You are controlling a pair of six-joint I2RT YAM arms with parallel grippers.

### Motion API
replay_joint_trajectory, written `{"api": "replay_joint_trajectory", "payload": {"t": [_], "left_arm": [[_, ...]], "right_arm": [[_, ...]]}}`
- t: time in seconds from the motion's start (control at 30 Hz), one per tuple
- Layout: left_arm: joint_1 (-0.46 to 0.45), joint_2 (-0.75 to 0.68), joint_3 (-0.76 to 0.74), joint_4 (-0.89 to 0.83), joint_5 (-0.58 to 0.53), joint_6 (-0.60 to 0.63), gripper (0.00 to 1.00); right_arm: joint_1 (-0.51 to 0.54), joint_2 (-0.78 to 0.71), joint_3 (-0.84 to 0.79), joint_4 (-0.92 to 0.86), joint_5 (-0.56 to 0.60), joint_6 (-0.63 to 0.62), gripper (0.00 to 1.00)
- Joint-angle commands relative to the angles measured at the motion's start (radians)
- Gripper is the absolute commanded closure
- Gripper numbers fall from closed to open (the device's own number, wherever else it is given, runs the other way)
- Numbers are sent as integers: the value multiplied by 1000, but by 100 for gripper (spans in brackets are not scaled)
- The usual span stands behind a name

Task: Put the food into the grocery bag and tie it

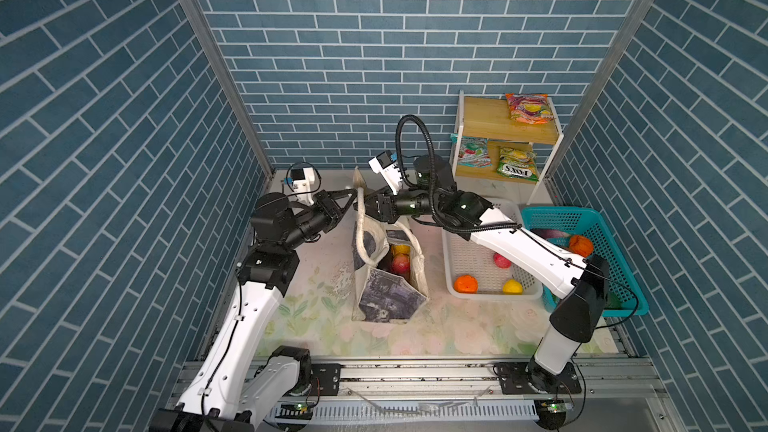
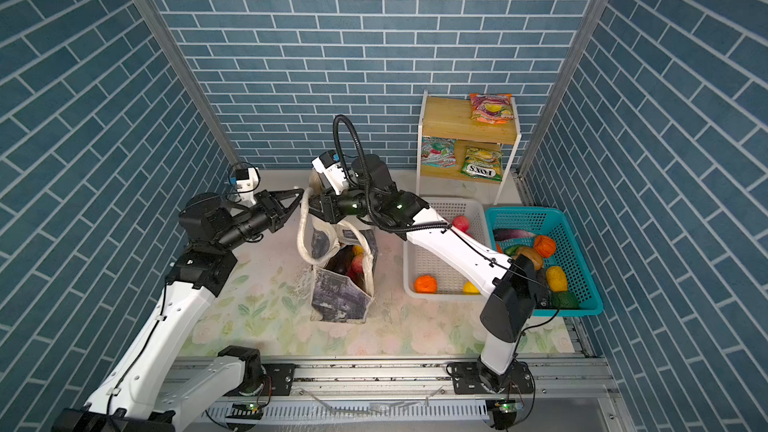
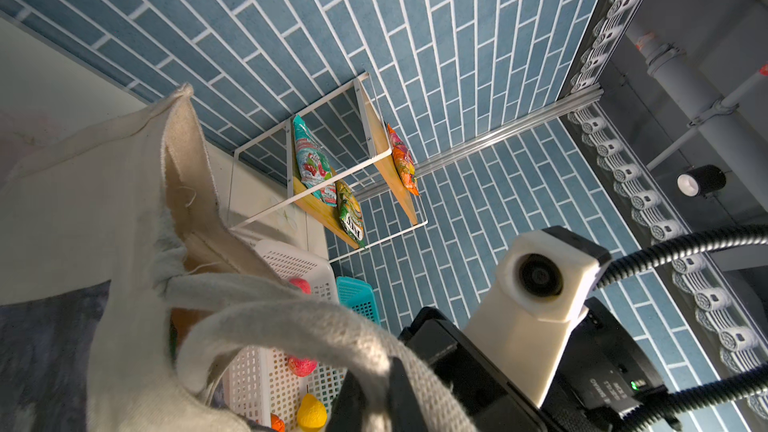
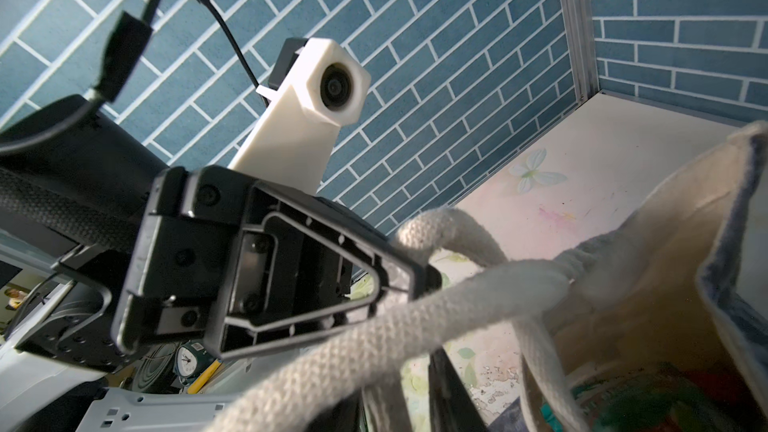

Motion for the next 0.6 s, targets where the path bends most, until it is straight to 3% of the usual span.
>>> {"api": "replay_joint_trajectory", "payload": {"t": [0.0,0.57], "left_arm": [[-37,23,35,-29,44,51,99],[-124,114,71,136,44,-24,98]], "right_arm": [[-1,-70,-19,-26,51,-57,68],[-7,-60,133,-172,105,-169,48]]}}
